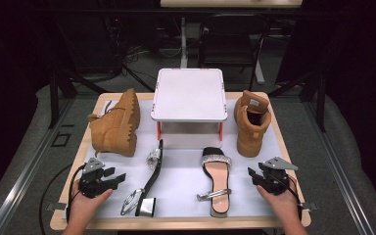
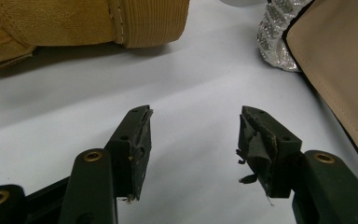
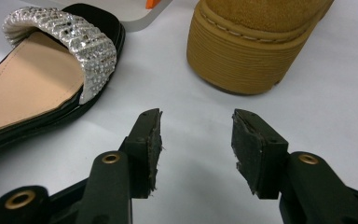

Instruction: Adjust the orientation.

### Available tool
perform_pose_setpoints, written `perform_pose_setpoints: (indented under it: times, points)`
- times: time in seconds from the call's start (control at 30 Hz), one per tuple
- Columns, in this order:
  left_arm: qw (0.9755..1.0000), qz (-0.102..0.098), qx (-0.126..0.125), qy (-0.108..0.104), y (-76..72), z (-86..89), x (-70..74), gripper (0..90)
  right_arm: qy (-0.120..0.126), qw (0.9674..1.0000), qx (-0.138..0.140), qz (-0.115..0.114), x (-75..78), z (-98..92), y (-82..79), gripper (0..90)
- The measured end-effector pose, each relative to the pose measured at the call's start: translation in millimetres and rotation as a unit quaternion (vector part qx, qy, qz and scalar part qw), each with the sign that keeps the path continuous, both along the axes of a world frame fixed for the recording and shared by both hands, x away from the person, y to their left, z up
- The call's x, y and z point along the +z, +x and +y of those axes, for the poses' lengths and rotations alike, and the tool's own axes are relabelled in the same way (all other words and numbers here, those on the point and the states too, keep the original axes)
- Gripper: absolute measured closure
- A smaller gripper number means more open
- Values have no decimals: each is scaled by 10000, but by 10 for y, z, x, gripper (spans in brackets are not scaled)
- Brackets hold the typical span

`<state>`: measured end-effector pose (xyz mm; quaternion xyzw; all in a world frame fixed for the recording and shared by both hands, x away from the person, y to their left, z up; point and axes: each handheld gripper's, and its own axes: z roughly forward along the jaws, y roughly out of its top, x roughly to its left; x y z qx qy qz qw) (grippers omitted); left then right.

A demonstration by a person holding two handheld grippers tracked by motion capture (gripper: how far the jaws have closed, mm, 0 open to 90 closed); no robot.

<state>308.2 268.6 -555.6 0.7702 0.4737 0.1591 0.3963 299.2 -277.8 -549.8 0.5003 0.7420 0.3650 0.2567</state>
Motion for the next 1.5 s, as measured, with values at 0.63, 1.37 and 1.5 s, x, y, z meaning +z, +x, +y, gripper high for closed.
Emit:
perform_pose_setpoints:
  times: [0.63, 1.37, 1.5]
  points:
    - [9991, -86, -90, -415, -62, 16, 63, 483, 65, 9998, 7, 213, -2, -30, -50, 527]
    - [9961, -142, -594, -642, -313, -145, 369, 552, 183, 9994, 9, 306, -23, -54, -47, 546]
    - [9955, -167, -668, -653, -349, -216, 444, 571, 268, 9992, -36, 278, -21, -64, -51, 542]
